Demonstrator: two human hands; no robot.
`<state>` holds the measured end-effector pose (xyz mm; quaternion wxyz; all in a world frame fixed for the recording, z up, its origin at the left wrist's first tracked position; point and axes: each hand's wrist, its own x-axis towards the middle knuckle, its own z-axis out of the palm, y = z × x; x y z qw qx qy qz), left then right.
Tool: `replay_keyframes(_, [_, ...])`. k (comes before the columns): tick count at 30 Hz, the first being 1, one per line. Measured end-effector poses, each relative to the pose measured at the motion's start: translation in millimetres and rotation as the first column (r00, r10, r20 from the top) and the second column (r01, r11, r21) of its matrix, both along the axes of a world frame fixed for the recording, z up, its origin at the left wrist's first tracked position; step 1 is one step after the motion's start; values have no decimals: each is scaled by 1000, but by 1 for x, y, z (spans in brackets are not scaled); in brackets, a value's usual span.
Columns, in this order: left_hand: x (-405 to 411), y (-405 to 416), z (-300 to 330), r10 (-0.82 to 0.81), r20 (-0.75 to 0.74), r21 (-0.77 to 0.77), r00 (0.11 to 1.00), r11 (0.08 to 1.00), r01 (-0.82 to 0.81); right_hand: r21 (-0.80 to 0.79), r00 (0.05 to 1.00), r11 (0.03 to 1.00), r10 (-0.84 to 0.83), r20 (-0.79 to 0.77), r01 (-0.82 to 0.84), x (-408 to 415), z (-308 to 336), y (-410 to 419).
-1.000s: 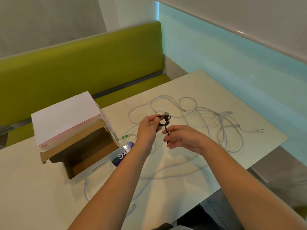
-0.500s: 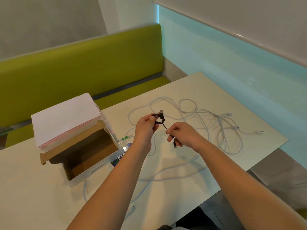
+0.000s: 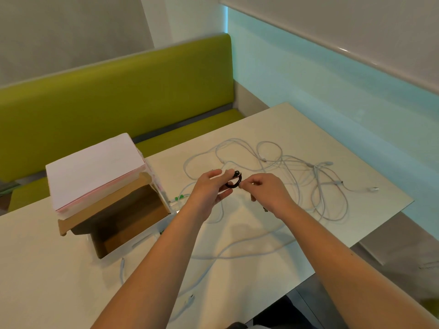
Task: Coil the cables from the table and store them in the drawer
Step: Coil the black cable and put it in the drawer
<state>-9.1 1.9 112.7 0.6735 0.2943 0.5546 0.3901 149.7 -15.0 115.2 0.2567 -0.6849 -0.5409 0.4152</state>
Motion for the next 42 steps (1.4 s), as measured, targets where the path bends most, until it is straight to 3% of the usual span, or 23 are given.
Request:
replay_keyframes(6, [6,-1,2,50,-60,135,997,990,-42,29,999,999,41,-17,-40,1,-2,0])
replay_keyframes(12, [2,3,0,112,78,111,991,987,-120,-16,993,998,66,-93,-68,0,-3,0])
replay_keyframes(16, [-1,2,-5,66,107,113,992,991,-78,-40,992,995,85,-90,-89,1,-1,-2])
replay_keyframes(20, [-7,1,-6,-85,-79,236,993,967,101,-24,992,995,91,-86,-94,4,0,-1])
replay_keyframes(23, [-11,5,-3,-152,-294,272,944,933,235,3,991,995,101,-83,-101,7,0,1])
replay_keyframes(26, [-13,8,0,-188,-388,284,902,907,311,50,990,996,82,-111,-77,8,-2,4])
replay_keyframes(31, [-14,5,-2,-81,-278,262,957,952,157,37,965,998,67,-253,-60,9,1,6])
replay_keyframes(37, [-17,2,-3,35,-98,193,995,981,-16,-13,979,990,139,-152,-143,17,-1,3])
replay_keyframes(42, [-11,0,0,37,104,59,994,997,-43,17,957,997,-65,-284,73,9,-5,7])
